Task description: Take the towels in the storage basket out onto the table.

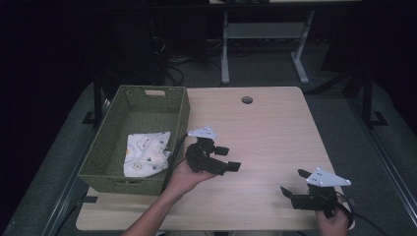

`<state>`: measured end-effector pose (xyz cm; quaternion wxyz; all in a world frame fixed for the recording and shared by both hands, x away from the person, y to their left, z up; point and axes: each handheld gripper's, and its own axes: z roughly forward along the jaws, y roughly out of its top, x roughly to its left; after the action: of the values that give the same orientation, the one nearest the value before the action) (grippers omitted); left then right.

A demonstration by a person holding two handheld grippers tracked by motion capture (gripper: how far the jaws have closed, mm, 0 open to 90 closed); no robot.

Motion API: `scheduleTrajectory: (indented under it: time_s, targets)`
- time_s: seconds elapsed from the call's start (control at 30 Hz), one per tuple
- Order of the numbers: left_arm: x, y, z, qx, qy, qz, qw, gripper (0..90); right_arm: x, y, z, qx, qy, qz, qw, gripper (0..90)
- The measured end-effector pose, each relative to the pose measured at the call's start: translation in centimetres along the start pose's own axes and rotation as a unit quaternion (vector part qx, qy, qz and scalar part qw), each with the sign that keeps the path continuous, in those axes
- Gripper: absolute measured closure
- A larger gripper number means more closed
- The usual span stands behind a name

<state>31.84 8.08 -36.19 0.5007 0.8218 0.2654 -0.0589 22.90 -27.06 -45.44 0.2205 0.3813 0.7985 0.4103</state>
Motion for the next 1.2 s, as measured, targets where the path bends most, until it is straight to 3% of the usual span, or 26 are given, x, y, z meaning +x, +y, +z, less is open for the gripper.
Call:
scheduleTrajectory:
  time_s: [0.17, 0.43, 0.7, 0.9, 1.0, 1.2]
  targets:
    - [0.3, 1.2, -1.5, 0.000, 0.010, 0.003, 0.9999, 22.1, 0.0, 0.0, -0.1, 0.001, 0.000, -0.001, 1.0000, 14.0]
    - [1.2, 2.2, -3.9, -0.007, 0.018, -0.011, 0.9998, 22.3, 0.0, 0.0, -0.1, 0.001, 0.000, -0.002, 1.0000, 14.0]
    - [2.3, 2.9, -5.8, -0.009, 0.010, -0.026, 0.9996, 22.4, 0.0, 0.1, -0.1, 0.001, -0.001, -0.003, 1.0000, 14.0]
    - [3.5, 3.1, -7.4, -0.007, -0.009, -0.042, 0.9991, 22.7, -0.1, 0.1, -0.1, 0.002, -0.001, -0.004, 1.0000, 14.0]
    - [4.1, 3.0, -8.3, -0.016, -0.016, -0.051, 0.9985, 22.7, -0.1, 0.1, -0.1, 0.002, -0.001, -0.004, 1.0000, 14.0]
    - [5.5, 2.5, -9.6, -0.011, -0.021, -0.063, 0.9977, 22.9, -0.1, 0.1, -0.1, 0.002, -0.002, -0.003, 1.0000, 14.0]
